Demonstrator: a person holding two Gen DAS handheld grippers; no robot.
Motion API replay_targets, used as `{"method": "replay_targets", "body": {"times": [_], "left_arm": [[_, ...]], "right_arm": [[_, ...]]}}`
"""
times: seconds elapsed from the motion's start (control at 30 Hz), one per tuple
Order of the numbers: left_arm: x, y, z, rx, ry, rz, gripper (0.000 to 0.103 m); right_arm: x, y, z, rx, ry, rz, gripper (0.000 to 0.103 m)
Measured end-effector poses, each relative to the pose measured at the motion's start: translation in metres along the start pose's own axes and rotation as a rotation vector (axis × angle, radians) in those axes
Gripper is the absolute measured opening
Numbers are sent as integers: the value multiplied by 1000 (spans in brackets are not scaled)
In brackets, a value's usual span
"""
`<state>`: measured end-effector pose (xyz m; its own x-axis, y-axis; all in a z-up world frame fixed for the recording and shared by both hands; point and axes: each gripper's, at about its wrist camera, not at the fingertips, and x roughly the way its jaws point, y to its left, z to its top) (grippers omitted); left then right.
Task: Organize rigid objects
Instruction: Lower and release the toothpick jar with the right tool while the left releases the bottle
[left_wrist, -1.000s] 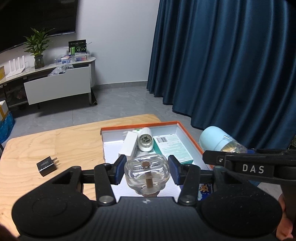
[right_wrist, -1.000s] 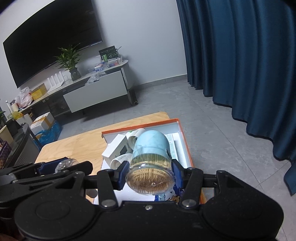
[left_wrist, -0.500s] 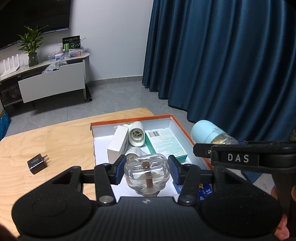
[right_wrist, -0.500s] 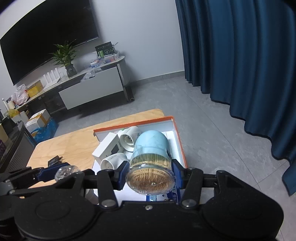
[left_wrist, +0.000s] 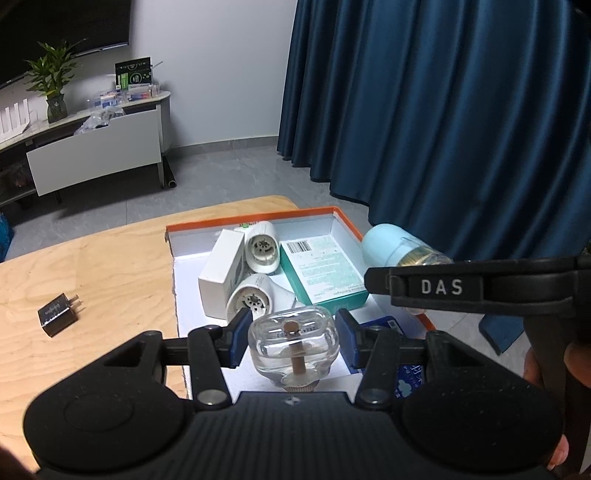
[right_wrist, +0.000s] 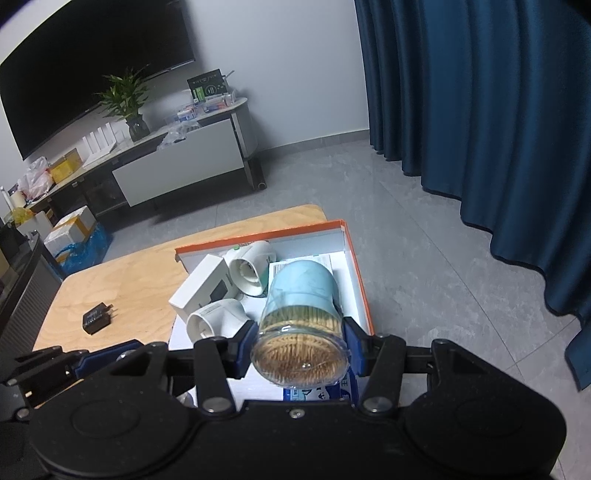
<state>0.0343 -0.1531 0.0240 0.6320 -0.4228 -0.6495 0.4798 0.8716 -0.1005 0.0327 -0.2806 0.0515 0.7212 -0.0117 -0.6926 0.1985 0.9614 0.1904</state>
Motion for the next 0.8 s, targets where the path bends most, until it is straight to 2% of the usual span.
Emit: {"method": "replay_targets", "body": {"times": [0.2,0.27,0.5,0.6,0.67,0.73,0.8], "left_arm": [[8,0,-3,-5,24,-4,50],[10,0,-4,-6,30,-5,50],[18,0,-4,-12,40,-12,50],[22,2,-2,-29,53,-56,50],[20,2,-2,-41,44,-60,50],[15,3,-1,-45,28,-58,61],[10,6,3,-59,2,-58,65]], "right_arm": [[14,-5,4,6,-2,15,61],[12,-8,4,22,-15,19,66],[0,-13,4,48,-49,7,66],[-5,-15,5,53,-60,16,67],[-9,-13,5,46,-66,21,67],[-12,-10,6,40,-70,26,67],[-15,-7,6,35,-75,30,67]]}}
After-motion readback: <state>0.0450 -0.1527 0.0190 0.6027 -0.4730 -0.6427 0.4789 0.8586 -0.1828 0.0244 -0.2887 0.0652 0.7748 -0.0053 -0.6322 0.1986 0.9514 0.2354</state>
